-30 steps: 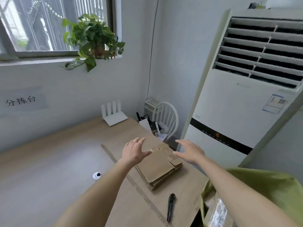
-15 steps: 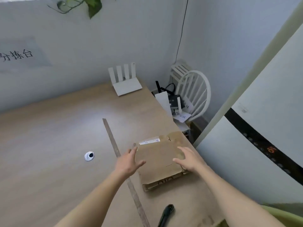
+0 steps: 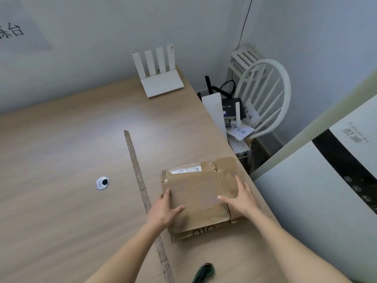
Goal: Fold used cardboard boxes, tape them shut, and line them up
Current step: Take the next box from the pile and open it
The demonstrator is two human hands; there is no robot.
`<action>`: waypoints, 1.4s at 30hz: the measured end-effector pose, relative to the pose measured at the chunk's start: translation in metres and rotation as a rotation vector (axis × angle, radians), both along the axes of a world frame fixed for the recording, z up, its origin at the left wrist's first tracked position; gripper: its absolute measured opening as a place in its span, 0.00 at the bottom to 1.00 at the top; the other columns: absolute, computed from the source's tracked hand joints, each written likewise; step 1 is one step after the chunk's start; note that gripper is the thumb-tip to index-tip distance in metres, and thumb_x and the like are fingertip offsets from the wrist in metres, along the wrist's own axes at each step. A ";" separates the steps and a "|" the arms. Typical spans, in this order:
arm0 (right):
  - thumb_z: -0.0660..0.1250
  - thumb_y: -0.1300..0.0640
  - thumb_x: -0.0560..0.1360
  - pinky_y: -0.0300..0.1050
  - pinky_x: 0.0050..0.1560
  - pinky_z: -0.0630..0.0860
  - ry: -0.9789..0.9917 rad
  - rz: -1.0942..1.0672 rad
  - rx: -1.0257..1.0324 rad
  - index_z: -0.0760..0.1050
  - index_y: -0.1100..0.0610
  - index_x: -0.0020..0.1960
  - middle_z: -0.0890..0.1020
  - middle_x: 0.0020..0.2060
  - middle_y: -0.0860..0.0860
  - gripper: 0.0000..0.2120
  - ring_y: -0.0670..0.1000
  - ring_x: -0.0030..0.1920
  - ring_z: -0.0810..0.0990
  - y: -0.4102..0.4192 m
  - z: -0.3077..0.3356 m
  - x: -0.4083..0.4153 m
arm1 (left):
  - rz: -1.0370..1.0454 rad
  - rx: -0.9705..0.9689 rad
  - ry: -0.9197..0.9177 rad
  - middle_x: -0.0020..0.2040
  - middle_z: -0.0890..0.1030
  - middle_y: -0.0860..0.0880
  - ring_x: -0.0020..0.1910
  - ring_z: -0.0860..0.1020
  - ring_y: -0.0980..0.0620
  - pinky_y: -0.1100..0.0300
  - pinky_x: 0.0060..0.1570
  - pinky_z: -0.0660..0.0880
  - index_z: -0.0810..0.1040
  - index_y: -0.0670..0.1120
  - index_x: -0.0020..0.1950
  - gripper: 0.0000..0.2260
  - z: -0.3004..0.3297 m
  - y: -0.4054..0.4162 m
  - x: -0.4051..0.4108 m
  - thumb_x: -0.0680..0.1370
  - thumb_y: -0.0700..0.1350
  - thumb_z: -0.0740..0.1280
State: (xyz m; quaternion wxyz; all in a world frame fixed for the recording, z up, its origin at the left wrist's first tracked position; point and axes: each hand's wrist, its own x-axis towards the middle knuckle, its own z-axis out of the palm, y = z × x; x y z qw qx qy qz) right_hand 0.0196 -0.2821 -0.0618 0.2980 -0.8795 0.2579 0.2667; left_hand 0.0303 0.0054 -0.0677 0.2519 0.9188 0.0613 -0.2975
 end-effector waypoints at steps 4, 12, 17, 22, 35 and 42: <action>0.70 0.22 0.60 0.61 0.69 0.70 -0.051 -0.026 -0.010 0.40 0.34 0.79 0.52 0.80 0.54 0.59 0.62 0.76 0.63 0.008 0.009 -0.005 | 0.116 -0.092 -0.048 0.72 0.67 0.46 0.68 0.72 0.44 0.50 0.64 0.72 0.55 0.51 0.81 0.44 0.006 -0.003 -0.005 0.72 0.64 0.72; 0.76 0.27 0.59 0.59 0.71 0.67 -0.159 -0.068 0.183 0.47 0.32 0.79 0.62 0.71 0.53 0.57 0.59 0.72 0.68 0.042 0.055 -0.030 | 0.214 -0.161 -0.210 0.66 0.68 0.47 0.63 0.74 0.44 0.54 0.57 0.72 0.58 0.54 0.79 0.45 0.044 0.034 -0.029 0.68 0.57 0.78; 0.79 0.33 0.62 0.56 0.74 0.64 -0.271 0.000 0.291 0.51 0.29 0.77 0.63 0.70 0.54 0.53 0.56 0.72 0.68 0.093 0.107 -0.060 | 0.265 -0.243 -0.336 0.62 0.70 0.50 0.60 0.75 0.48 0.55 0.54 0.73 0.60 0.57 0.79 0.45 0.084 0.090 -0.065 0.66 0.55 0.79; 0.80 0.31 0.60 0.60 0.72 0.68 -0.406 0.107 0.428 0.54 0.23 0.73 0.67 0.74 0.51 0.49 0.54 0.72 0.69 0.166 0.155 -0.099 | 0.372 -0.387 -0.449 0.65 0.73 0.53 0.61 0.75 0.53 0.57 0.56 0.73 0.61 0.59 0.78 0.45 0.130 0.170 -0.120 0.66 0.53 0.80; 0.82 0.34 0.57 0.53 0.61 0.80 -0.583 0.319 0.657 0.59 0.24 0.72 0.74 0.64 0.51 0.50 0.52 0.61 0.80 0.320 0.265 -0.168 | 0.634 -0.710 -0.398 0.65 0.74 0.49 0.60 0.76 0.50 0.52 0.60 0.77 0.59 0.54 0.80 0.50 0.192 0.328 -0.222 0.64 0.66 0.78; 0.83 0.43 0.61 0.58 0.64 0.78 -0.513 0.410 0.719 0.60 0.24 0.71 0.72 0.66 0.54 0.48 0.54 0.62 0.81 0.340 0.291 -0.168 | 0.675 -1.045 -0.297 0.59 0.83 0.54 0.55 0.82 0.55 0.58 0.46 0.80 0.67 0.63 0.73 0.37 0.212 0.345 -0.229 0.67 0.65 0.77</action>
